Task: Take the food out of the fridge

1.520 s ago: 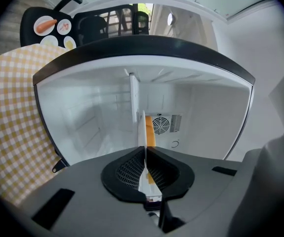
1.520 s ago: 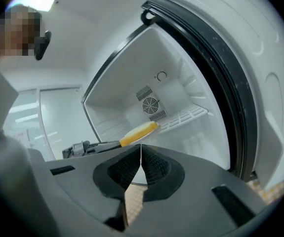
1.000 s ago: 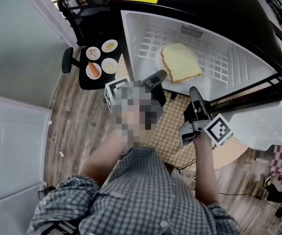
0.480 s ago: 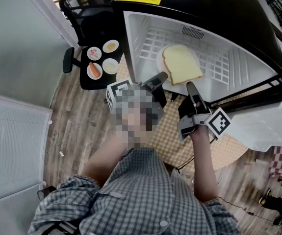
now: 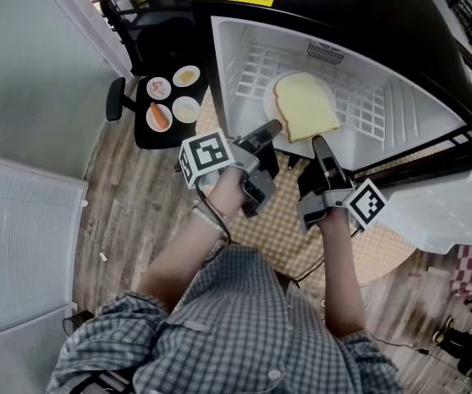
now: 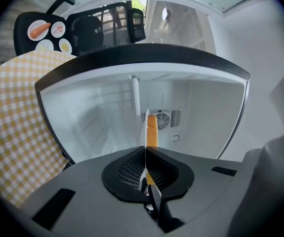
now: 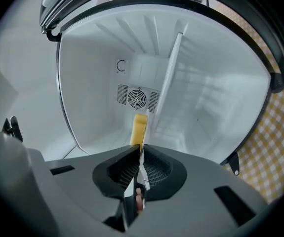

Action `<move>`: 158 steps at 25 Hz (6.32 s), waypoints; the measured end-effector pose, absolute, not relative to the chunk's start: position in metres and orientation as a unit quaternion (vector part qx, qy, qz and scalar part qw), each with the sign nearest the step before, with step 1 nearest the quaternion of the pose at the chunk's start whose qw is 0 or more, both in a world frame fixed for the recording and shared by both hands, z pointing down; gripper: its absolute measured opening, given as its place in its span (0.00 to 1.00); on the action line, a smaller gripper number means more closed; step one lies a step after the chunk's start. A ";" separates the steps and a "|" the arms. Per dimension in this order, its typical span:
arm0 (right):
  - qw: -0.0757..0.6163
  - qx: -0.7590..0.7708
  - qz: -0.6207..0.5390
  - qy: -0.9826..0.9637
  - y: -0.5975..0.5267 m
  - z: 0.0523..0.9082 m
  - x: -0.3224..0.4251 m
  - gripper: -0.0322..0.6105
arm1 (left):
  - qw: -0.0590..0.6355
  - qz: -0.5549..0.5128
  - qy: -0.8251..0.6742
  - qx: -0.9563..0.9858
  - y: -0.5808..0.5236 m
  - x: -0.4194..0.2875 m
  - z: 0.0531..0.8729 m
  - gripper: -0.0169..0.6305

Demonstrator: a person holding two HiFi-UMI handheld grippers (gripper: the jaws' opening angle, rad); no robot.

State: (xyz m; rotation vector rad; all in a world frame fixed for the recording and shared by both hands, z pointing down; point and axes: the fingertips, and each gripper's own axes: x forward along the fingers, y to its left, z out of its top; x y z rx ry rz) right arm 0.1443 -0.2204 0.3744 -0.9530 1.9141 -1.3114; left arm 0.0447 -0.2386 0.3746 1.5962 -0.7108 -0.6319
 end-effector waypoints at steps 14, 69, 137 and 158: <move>0.298 -0.382 -0.491 0.724 -0.201 0.380 0.143 0.07 | 0.576 -0.248 -0.299 0.719 -0.223 0.045 0.374 0.05; 0.203 -0.512 -0.540 0.636 -0.053 0.524 0.140 0.07 | 0.619 -0.062 -0.206 0.755 -0.107 0.066 0.514 0.05; -0.060 -0.618 -0.165 0.766 -0.084 0.386 0.182 0.06 | 0.145 0.143 -0.334 0.920 -0.122 0.051 0.392 0.03; -0.056 -0.604 -0.133 0.784 -0.092 0.363 0.179 0.06 | 0.107 0.132 -0.348 0.922 -0.117 0.050 0.368 0.03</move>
